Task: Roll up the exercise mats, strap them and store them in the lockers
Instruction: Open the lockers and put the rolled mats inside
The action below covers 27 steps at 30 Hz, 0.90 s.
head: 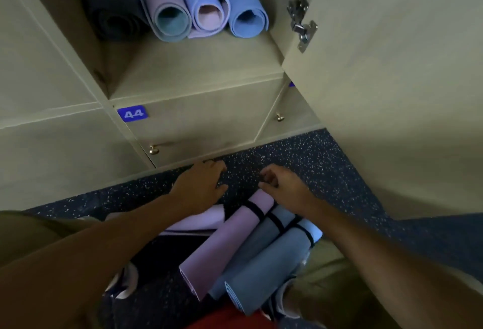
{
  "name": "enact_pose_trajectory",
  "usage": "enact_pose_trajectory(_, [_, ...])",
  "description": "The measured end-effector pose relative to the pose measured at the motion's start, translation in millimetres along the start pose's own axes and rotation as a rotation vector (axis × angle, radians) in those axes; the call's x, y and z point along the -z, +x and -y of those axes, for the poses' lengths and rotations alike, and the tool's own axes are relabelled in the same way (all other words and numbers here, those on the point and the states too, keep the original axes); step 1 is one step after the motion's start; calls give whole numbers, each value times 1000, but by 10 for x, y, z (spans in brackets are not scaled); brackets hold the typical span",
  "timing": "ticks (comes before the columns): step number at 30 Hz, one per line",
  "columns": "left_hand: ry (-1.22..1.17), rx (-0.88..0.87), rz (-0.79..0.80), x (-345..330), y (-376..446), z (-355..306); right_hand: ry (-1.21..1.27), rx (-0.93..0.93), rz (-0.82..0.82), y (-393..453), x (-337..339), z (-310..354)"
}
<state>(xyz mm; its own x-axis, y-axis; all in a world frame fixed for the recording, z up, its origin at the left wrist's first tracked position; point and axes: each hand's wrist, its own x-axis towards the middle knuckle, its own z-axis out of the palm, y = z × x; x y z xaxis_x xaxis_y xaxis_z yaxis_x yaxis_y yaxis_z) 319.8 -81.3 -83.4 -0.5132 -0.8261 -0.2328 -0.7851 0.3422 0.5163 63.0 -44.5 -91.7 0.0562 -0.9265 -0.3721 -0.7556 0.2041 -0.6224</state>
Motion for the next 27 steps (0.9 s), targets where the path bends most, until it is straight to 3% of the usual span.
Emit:
enact_pose_trajectory(7, [80, 68, 428, -1032, -247, 104, 72, -517, 223, -531, -640, -958])
enact_pose_trajectory(9, [94, 142, 461, -1276, -314, 177, 16, -628, 273, -624, -870, -1178])
enact_pose_trajectory(13, [-67, 366, 408, -1628, -315, 339, -39, -733, 372, -709, -1241, -1433])
enact_pose_trajectory(19, [-167, 642, 502, -2065, -440, 651, 54, -791, 385, -718, -1506, -1634])
enact_pose_trajectory(24, [-194, 700, 629, -2324, -575, 737, 56, -870, 354, -655, -1721, -1706])
enact_pose_trajectory(27, [-299, 723, 609, -2352, -614, 804, 22, -927, 325, -618, -1828, -1702])
